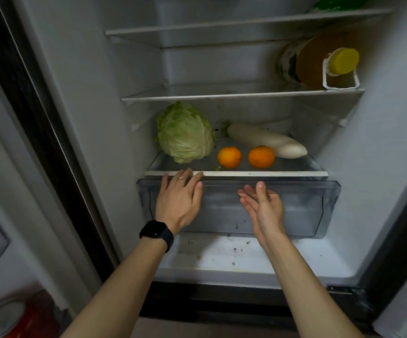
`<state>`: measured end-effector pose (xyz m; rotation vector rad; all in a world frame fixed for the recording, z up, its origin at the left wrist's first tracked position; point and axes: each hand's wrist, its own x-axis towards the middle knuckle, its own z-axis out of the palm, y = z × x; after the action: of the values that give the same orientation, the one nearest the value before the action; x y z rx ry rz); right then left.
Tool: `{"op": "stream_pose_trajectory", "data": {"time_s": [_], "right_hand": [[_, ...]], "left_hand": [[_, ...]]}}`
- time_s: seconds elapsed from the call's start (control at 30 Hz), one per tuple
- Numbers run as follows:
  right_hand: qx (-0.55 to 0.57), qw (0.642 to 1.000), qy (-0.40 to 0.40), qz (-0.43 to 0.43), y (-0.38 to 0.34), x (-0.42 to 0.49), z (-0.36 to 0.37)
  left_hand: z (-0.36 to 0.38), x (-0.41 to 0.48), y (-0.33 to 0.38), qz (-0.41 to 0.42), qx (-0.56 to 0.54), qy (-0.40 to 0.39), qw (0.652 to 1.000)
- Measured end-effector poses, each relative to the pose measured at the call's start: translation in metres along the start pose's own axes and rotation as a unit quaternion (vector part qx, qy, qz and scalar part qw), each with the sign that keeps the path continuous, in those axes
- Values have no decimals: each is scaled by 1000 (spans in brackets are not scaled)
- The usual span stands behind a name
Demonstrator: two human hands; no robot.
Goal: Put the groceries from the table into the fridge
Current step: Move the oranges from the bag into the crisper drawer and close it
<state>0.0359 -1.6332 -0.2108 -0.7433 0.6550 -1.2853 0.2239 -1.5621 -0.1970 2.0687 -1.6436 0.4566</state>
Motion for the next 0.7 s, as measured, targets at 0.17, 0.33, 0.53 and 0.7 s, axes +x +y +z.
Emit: {"op": "stream_pose_trajectory", "data": {"time_s": [0.17,0.33,0.53,0.7], "right_hand": [[-10,1000,-7,-12,-6,-44,-10],[-2,1000,9,-11,-7,-89,-18],[3,1000,20,-13,-10,-132,-21],[-9,1000,22,-12,-13,-157,-23]], "left_hand": [[-12,-42,-1,32,28,91,995],[-31,-81,7,39,42,106,993],[-54,-113,13,46,17,95,994],[-67,-131,18,45,-8,71,996]]}}
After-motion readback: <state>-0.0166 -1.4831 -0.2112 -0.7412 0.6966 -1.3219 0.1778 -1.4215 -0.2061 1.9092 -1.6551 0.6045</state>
